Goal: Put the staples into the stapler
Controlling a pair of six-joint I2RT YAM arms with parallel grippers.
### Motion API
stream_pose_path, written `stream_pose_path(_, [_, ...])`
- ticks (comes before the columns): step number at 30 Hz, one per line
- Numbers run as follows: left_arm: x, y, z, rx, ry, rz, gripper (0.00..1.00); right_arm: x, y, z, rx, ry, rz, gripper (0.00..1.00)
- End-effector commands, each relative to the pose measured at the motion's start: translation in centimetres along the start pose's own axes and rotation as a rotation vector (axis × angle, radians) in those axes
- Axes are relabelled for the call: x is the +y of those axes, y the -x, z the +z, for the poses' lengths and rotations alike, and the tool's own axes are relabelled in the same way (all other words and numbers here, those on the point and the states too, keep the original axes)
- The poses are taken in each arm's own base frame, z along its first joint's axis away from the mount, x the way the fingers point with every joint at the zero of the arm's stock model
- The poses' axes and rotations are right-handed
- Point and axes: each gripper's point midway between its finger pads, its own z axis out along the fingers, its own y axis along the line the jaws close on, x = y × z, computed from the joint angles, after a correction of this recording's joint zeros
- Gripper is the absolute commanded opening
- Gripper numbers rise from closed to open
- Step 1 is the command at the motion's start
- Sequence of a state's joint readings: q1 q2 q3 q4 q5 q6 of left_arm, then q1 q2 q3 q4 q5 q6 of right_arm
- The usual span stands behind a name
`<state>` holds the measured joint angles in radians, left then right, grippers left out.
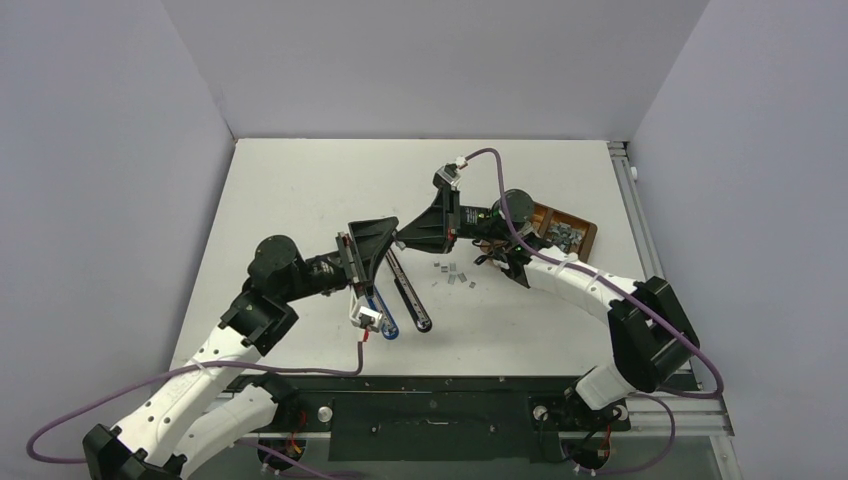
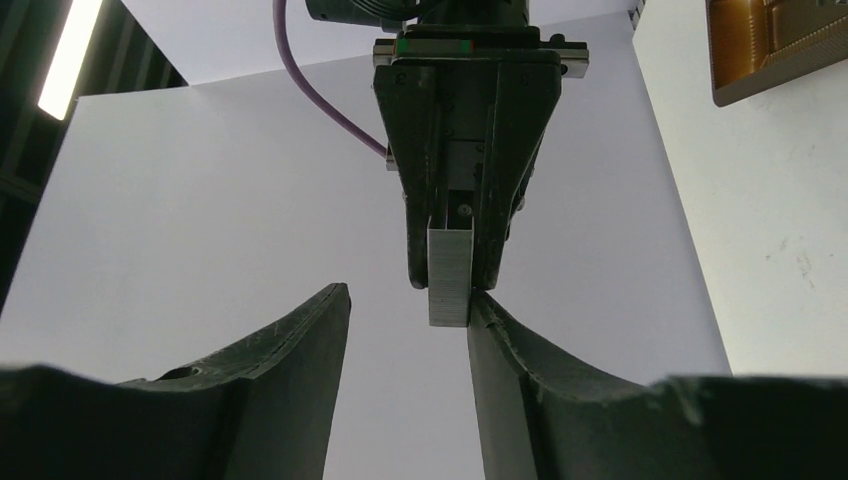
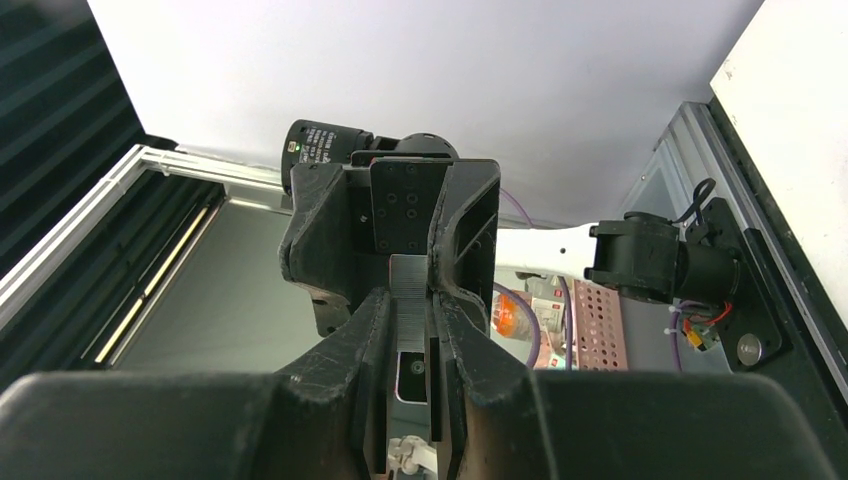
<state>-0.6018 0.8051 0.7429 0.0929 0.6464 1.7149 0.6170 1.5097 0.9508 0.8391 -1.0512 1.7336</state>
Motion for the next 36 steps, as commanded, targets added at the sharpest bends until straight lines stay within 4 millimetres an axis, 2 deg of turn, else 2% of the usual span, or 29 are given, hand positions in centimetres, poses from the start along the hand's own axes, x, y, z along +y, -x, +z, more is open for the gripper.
stream_pose_path(1, [2.3,-0.4,-0.2,0.022,0.036,0.004,0.42,0.3,0.0,0.7,-0.003,0.034,-0.047,0.09])
stream_pose_path(4, [2.2,-0.5,-0.2,0.03,0.03,-0.006,0.36,0.1,0.1,0.7,-0.006,0.036,-0.045,0.09])
stream_pose_path(8, [2.1,-0.5,-0.2,0.034,0.028,-0.015,0.33,0.2,0.1,0.7,-0.011,0.04,-0.043,0.09])
stream_pose_path(9, [2.1,-0.5,-0.2,0.031,0.027,-0.017,0.3,0.1,0.1,0.7,-0.014,0.04,-0.044,0.09])
stream_pose_path(10, [2.1,-0.4,-0.2,0.028,0.027,-0.017,0.23,0.1,0.1,0.7,-0.017,0.039,-0.044,0.09])
stream_pose_path(11, [2.1,-0.3,-0.2,0.026,0.029,-0.019,0.13,0.0,0.1,0.7,-0.017,0.039,-0.044,0.09])
stream_pose_path(13, [2.4,-0.2,-0.2,0.02,0.04,-0.036,0.01,0.0,0.2,0.7,-0.02,0.038,-0.043,0.09])
stream_pose_path(18, [2.0,-0.1,0.1,0.014,0.02,-0.047,0.0,-0.2,0.1,0.8,-0.016,0.033,-0.048,0.09])
stream_pose_path(21, [1.6,-0.1,0.2,0.01,0.001,-0.05,0.0,-0.4,0.1,0.6,-0.013,0.024,-0.053,0.27])
stream_pose_path(23, [0.8,0.0,0.3,0.002,-0.025,-0.06,0.0,-0.7,0.7,0.0,-0.028,-0.011,-0.073,0.44])
stream_pose_path(24, [0.1,0.1,0.4,-0.004,-0.052,-0.071,0.0,-0.9,1.6,-0.6,-0.049,-0.042,-0.096,0.56])
stream_pose_path(27, [-2.0,0.7,0.5,-0.03,-0.121,-0.095,0.0,-2.2,3.8,-2.8,-0.103,-0.188,-0.159,0.73])
stream_pose_path(32, [-6.3,2.5,1.1,-0.126,-0.267,-0.097,0.0,-3.4,7.3,-8.6,-0.245,-0.424,-0.229,0.8])
stream_pose_path(36, [-10.7,5.2,2.3,-0.262,-0.429,-0.067,0.0,-4.7,9.1,-12.4,-0.359,-0.597,-0.251,0.81])
